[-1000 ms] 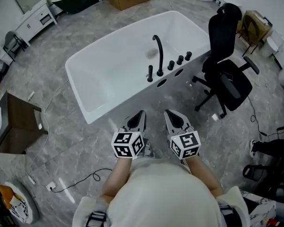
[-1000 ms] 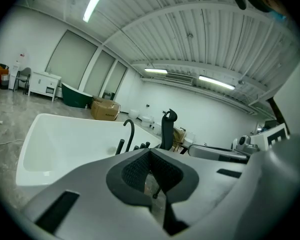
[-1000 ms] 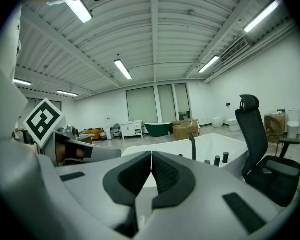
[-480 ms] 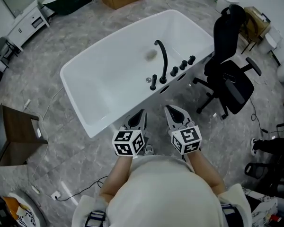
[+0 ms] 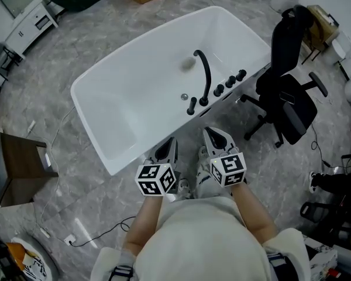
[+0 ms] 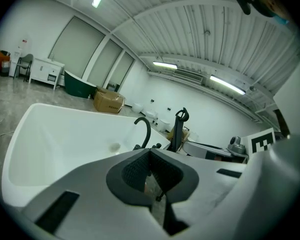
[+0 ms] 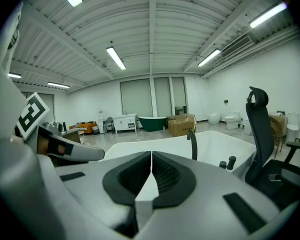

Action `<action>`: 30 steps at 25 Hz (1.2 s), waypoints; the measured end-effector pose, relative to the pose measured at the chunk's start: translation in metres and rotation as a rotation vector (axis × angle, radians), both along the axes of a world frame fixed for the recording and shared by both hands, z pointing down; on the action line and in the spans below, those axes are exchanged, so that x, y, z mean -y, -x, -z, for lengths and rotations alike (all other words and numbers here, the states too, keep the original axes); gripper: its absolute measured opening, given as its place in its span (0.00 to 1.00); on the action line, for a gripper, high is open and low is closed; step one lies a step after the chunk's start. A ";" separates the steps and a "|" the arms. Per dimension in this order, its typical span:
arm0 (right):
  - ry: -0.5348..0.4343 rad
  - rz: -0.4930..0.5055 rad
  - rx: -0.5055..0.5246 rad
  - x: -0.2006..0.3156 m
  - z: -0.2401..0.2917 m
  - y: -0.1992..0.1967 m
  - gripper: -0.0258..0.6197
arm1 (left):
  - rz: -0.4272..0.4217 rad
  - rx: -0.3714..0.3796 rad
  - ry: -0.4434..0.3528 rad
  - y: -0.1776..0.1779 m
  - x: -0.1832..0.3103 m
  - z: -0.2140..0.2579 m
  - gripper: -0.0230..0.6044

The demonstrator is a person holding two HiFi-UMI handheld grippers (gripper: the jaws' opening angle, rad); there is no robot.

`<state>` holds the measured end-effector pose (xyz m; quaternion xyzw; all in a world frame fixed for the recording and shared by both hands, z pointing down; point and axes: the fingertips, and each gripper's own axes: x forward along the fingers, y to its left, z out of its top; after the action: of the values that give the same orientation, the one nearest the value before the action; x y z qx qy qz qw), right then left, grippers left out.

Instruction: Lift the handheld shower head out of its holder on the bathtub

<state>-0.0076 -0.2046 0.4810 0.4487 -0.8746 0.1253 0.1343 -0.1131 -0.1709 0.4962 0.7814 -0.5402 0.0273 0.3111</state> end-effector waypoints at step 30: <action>0.251 0.120 -0.161 0.147 -0.251 0.020 0.42 | 0.169 0.001 0.176 0.003 0.100 -0.134 0.07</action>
<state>-0.0272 -0.3519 0.7320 0.3837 -0.8639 0.1889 0.2661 -0.1164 -0.2705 0.6303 0.7027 -0.6000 0.0484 0.3793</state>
